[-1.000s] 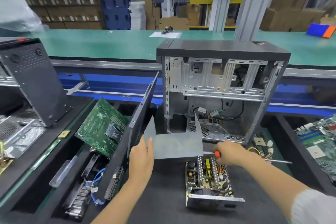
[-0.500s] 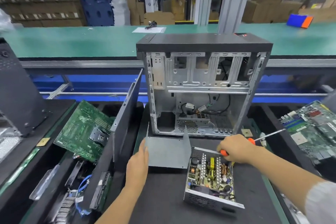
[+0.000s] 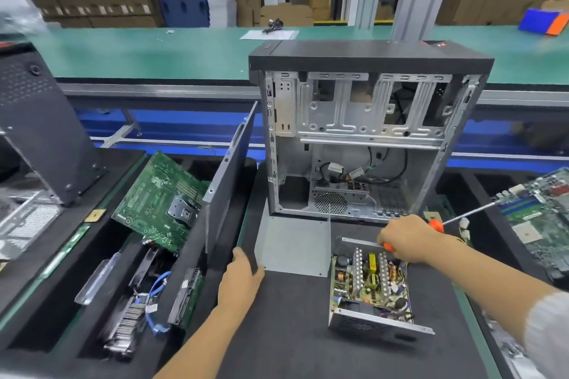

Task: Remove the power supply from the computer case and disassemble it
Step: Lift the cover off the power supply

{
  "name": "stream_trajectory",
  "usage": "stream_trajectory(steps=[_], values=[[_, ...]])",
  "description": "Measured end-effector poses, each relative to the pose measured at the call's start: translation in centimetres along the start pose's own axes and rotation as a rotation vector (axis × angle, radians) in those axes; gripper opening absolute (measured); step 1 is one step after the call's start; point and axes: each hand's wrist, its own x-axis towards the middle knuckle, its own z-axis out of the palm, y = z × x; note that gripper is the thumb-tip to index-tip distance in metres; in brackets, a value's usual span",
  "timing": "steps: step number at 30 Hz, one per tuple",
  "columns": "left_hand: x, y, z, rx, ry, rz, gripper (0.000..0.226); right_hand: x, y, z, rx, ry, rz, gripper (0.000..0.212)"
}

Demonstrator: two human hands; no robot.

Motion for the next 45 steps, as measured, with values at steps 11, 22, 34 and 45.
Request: stream_trajectory(steps=[11,22,34,45], values=[[-6.6,-3.4,1.6,-0.24,-0.034,0.396,0.025,0.0,-0.6,-0.4,0.019,-0.027,0.017,0.009],[-6.5,-3.8,2.3,-0.502,-0.148,0.322,0.043,-0.2,-1.2,-1.0,-0.023,-0.069,0.04,0.014],[-6.2,-4.1,2.1,-0.456,-0.253,0.396,0.063,-0.8,-2.1,-1.4,-0.026,-0.043,0.111,0.018],[-5.7,5.1,1.9,-0.331,-0.477,0.77,0.047,-7.4,-4.2,-0.9,0.301,0.103,0.016,0.019]])
